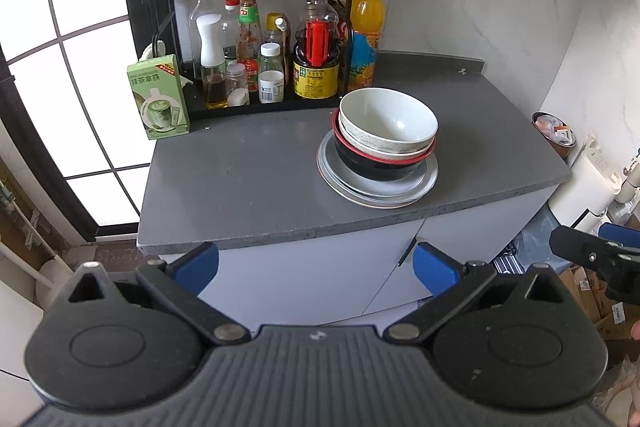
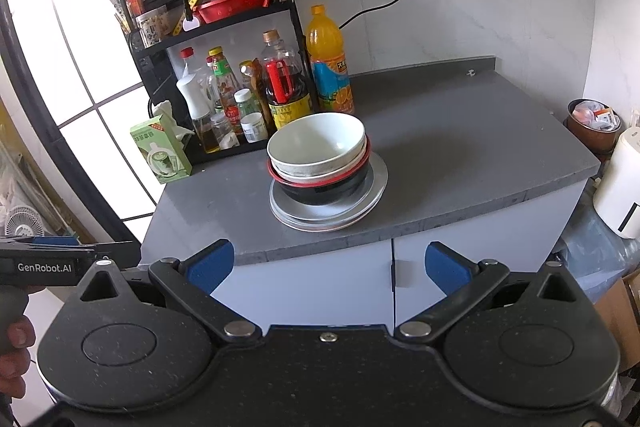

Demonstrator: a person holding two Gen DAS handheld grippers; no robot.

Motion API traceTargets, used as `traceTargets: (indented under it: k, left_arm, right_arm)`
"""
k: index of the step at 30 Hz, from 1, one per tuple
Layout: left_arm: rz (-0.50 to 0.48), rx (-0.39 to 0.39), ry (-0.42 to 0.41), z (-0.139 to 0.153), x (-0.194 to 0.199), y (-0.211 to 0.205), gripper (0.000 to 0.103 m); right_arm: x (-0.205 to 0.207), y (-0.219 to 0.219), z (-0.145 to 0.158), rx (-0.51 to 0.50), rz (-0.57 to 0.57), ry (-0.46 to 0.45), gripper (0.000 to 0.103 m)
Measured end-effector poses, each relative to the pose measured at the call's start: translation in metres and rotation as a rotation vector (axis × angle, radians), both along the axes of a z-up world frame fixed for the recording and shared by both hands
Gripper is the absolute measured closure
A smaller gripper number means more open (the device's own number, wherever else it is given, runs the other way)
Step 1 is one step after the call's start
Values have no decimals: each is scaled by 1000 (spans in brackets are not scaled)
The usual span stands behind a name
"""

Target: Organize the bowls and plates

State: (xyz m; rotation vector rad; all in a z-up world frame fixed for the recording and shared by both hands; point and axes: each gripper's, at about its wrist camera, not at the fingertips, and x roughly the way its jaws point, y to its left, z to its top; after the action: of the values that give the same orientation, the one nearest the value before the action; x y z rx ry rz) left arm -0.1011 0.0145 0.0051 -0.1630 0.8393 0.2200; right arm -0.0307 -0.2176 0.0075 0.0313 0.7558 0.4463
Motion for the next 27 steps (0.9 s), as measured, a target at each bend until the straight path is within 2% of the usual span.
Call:
traceTargets:
  k: [27]
  left_arm:
    - [0, 8, 2, 0, 3, -3, 1]
  right_arm:
    - [6, -4, -3, 0, -11, 5, 0]
